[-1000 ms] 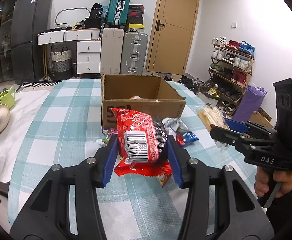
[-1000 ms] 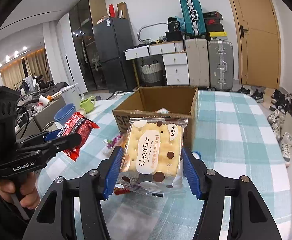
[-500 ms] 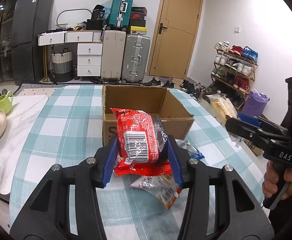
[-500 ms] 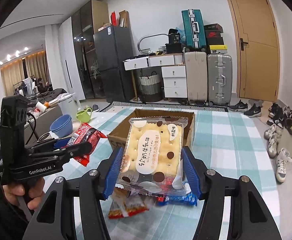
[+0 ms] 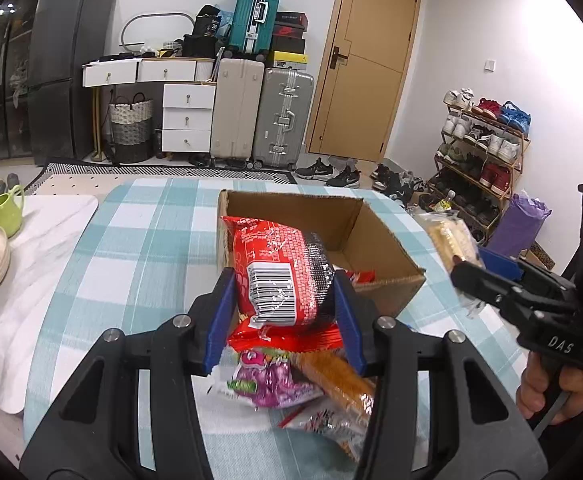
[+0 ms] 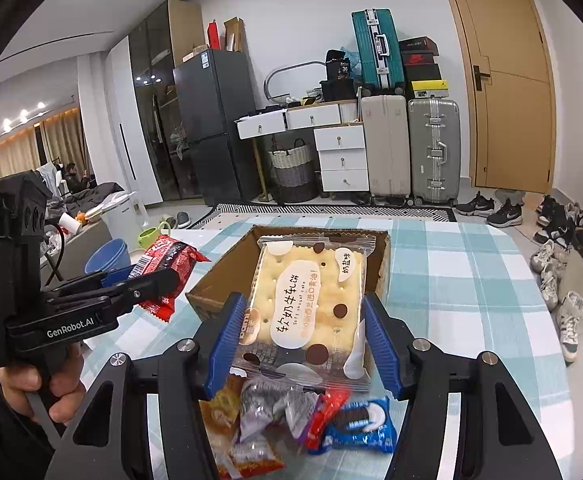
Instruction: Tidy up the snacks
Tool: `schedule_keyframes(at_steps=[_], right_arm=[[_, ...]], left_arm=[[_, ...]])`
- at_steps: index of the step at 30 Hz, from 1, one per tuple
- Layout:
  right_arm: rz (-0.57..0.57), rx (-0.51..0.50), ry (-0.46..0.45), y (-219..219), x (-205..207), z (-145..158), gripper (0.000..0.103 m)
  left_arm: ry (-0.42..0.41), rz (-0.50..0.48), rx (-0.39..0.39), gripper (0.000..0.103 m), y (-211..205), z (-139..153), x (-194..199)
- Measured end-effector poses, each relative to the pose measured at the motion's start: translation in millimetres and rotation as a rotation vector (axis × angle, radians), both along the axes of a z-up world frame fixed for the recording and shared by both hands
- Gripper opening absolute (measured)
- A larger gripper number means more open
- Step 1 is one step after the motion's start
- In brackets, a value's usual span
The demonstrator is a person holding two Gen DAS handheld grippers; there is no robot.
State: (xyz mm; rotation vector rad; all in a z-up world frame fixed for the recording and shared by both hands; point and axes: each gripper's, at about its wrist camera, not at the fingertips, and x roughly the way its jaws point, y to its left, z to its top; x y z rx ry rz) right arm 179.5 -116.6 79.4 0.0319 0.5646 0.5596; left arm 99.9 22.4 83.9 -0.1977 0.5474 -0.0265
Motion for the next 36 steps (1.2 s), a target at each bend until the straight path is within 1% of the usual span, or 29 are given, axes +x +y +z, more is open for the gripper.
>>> schedule_keyframes(at_steps=[7, 13, 17, 25, 32, 36], right_arm=[[0.011, 0.001, 0.000, 8.5, 20.6, -1.6, 0.060], [0.004, -0.005, 0.005, 12.4, 32.5, -2.9, 0.060], [-0.013, -0.037, -0.003, 18.0, 42.6, -7.1, 0.060], [0.010, -0.041, 0.026, 25.6, 62.8, -18.4, 0.060], [0.012, -0.040, 0.044, 28.6, 79.4, -26.8, 0.060], [0.022, -0.056, 0.055, 34.3, 82.6, -33.2, 0.060]], left_arm=[[0.006, 0.001, 0.018, 0.044, 4.4, 5.7, 30.1], [0.021, -0.003, 0.037, 0.044, 1.3, 4.0, 53.8], [0.028, -0.013, 0.045, 0.045, -1.5, -1.8, 68.8], [0.063, -0.021, 0.054, 0.045, -5.7, -15.4, 108.9], [0.088, -0.034, 0.072, 0.045, -4.9, -28.0, 130.4], [0.102, -0.037, 0.067, 0.045, -3.0, -36.4, 141.5]])
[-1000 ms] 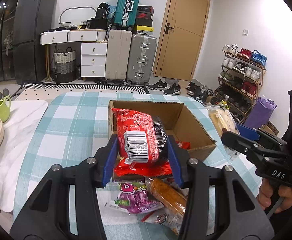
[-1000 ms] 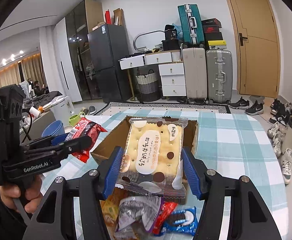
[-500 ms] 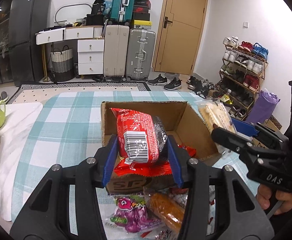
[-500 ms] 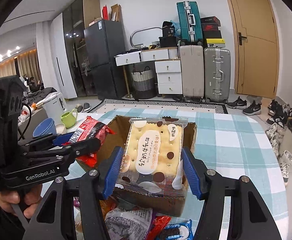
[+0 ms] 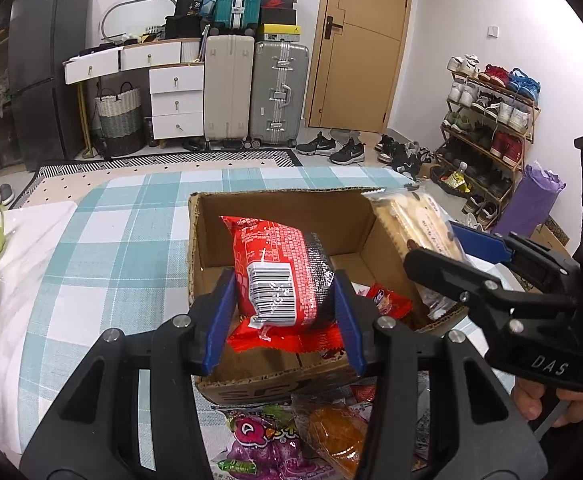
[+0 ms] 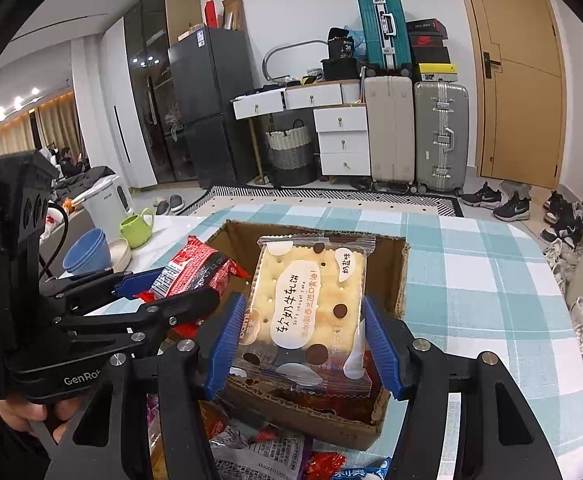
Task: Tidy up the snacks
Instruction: 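Open both tools to drop the wafer and cracker packs into the box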
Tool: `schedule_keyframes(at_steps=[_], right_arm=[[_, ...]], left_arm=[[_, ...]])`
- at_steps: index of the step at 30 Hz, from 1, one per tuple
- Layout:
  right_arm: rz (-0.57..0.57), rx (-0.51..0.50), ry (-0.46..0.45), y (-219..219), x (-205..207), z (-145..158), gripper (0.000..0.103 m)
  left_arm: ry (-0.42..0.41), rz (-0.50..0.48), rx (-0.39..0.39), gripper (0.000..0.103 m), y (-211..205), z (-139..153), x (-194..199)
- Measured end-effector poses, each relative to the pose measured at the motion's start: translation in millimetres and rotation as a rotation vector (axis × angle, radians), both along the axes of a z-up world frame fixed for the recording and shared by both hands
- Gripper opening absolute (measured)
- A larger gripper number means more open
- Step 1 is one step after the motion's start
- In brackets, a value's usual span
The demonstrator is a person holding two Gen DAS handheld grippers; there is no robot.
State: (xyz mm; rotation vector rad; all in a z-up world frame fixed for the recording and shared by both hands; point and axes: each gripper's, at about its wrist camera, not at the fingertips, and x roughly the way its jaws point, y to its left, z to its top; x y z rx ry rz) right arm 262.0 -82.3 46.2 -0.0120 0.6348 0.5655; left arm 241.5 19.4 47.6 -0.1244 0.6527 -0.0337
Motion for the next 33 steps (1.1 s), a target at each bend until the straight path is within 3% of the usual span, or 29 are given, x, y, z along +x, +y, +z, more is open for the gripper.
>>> schedule_keyframes(at_steps=[15, 25, 27, 29, 30, 32, 33], right_arm=[[0.006, -0.009, 0.024, 1.0, 14.1, -19.7, 0.060], [0.011, 0.001, 0.008, -5.5, 12.4, -16.5, 0.060], [0.001, -0.006, 0.003, -9.4, 8.3, -12.9, 0.065], [-0.007, -0.006, 0.001, -13.8, 4.2, -10.3, 0.086], [-0.013, 0.001, -0.005, -17.5, -0.2, -7.8, 0.088], [-0.027, 0.006, -0.015, -23.6, -6.9, -3.8, 0.098], [-0.045, 0.000, -0.018, -26.8, -10.3, -1.9, 0.100]], left_arm=[[0.039, -0.008, -0.003, 0.045, 3.7, -28.6, 36.0], [0.052, -0.015, 0.007, 0.045, -0.3, -34.9, 45.5], [0.056, -0.017, -0.004, 0.045, 0.7, -34.8, 44.2], [0.060, -0.018, -0.019, 0.046, 2.5, -33.7, 42.8], [0.062, -0.015, -0.019, 0.048, 3.1, -32.7, 41.7], [0.055, -0.015, -0.017, 0.068, 2.3, -27.8, 35.8], [0.045, -0.012, -0.016, 0.083, 1.6, -24.4, 31.4]])
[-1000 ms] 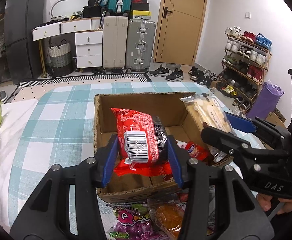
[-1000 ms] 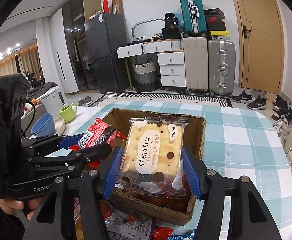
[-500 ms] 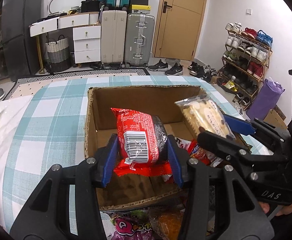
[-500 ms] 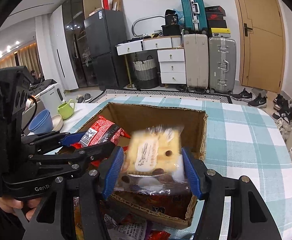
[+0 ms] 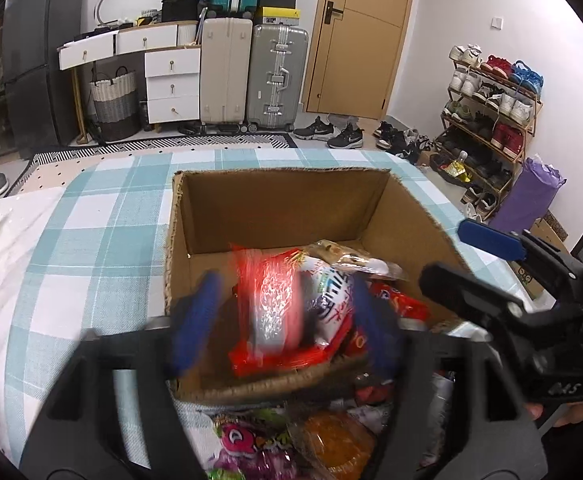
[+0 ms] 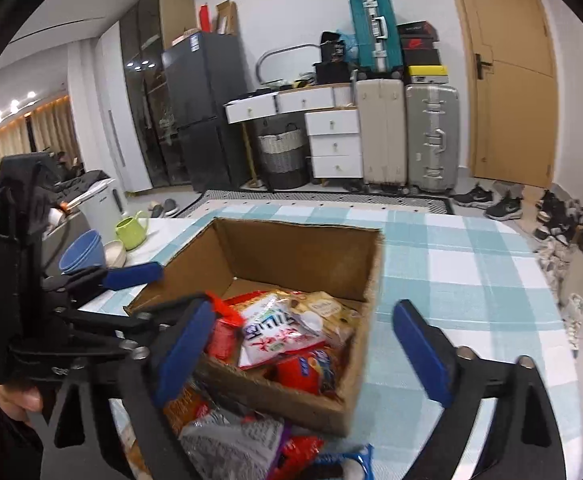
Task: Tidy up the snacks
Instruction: 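Open both tools to drop the wafer and cracker packs into the box, then move both tools back toward the snacks beside the box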
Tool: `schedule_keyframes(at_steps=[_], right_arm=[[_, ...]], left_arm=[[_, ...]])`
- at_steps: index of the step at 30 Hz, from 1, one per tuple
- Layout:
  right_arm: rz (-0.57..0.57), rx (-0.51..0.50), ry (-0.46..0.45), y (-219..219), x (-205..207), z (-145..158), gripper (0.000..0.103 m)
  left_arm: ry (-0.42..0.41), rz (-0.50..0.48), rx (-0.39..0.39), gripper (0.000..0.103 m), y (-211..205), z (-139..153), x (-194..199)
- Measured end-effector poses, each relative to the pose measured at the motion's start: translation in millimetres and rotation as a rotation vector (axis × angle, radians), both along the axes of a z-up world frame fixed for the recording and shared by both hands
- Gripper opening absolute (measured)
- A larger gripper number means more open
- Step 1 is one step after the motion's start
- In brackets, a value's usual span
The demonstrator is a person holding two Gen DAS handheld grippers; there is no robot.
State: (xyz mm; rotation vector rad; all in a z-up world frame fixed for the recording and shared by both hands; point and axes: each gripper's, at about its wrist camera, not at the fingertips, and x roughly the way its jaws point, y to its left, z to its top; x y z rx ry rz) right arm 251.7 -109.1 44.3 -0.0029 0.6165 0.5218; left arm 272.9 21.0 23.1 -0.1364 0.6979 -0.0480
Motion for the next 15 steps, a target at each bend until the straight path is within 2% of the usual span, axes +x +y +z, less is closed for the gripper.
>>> schedule_keyframes(at_steps=[3, 5, 6, 15], right_arm=[[-0.038, 0.001, -0.001, -10.3, -9.8, 3.7, 0.102], [-0.047, 0.009, -0.006, -16.7, -17.4, 4.6, 0.102], [-0.054, 0.009, -0.008, -20.4, -22.7, 4.0, 0.102], [-0.060, 0.030, 0.008, -38.2, -58.2, -2.2, 0.102]], left_arm=[[-0.025, 0.014, 0.014, 0.087, -2.4, 9.8, -15.6], [-0.019, 0.018, 0.008, 0.094, -2.8, 12.9, -24.7], [-0.023, 0.022, 0.004, 0.103, -2.6, 14.2, -31.0], [-0.020, 0.063, -0.015, 0.102, 3.5, 15.7, -90.1]])
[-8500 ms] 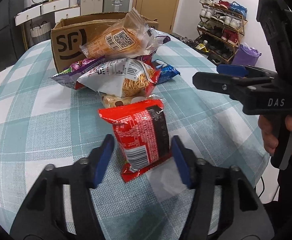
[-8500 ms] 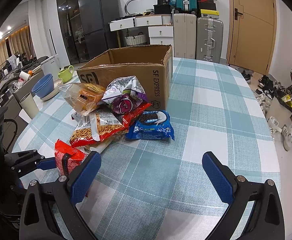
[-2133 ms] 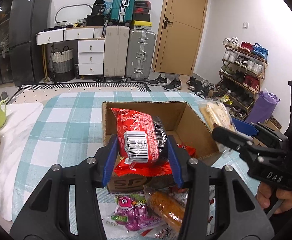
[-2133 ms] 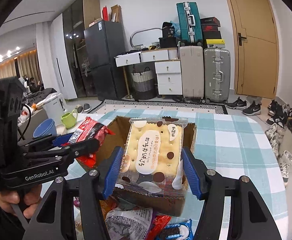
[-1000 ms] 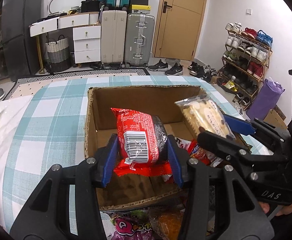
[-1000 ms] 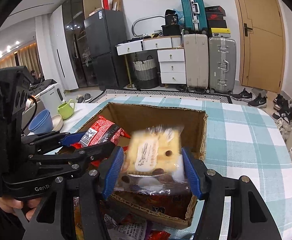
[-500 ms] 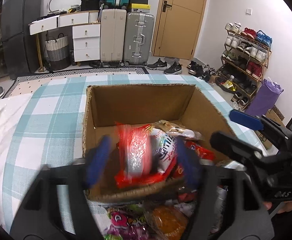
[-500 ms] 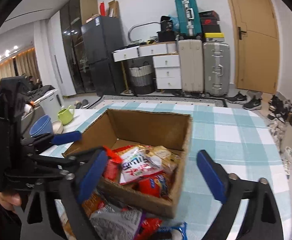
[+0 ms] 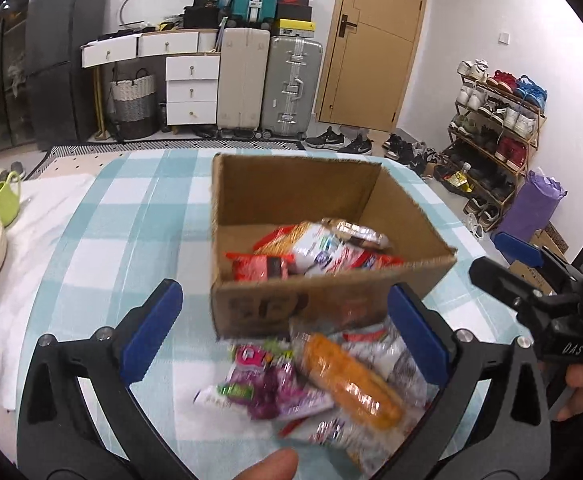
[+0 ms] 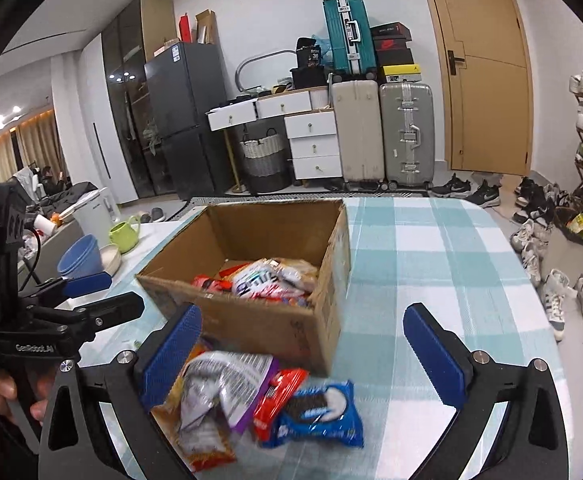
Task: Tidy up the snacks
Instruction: 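Move both tools back toward the snacks beside the box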
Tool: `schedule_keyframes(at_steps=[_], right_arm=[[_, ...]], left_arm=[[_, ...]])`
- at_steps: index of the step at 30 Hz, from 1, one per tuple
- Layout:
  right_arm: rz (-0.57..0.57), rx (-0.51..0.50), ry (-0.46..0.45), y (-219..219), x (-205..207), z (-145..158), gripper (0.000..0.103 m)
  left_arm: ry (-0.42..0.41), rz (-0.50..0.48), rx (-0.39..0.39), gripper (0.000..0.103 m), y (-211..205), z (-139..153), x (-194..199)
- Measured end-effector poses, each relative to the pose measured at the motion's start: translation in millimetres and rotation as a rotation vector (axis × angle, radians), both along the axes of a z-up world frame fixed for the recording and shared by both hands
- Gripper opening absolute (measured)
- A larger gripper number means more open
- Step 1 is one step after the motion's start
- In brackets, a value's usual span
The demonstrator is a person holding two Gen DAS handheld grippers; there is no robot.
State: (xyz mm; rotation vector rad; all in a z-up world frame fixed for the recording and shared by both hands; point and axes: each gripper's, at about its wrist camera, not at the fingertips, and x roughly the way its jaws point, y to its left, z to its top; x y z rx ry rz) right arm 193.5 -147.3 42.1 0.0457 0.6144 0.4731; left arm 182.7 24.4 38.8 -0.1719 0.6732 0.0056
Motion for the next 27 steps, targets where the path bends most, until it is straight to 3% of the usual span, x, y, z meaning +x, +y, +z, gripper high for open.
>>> schedule_keyframes(at_steps=[14, 27], right_arm=[[-0.006, -0.021, 0.009, -15.9, -46.5, -19.9, 0.102], [-0.028, -0.049, 0.051, -30.3, -56.5, -31.5, 0.102]], left_arm=[[0.001, 0.025, 0.027, 0.102, 5.4, -5.1, -68.6], [0.018, 0.043, 0.038, 0.102, -2.3, -26.8, -101.5]])
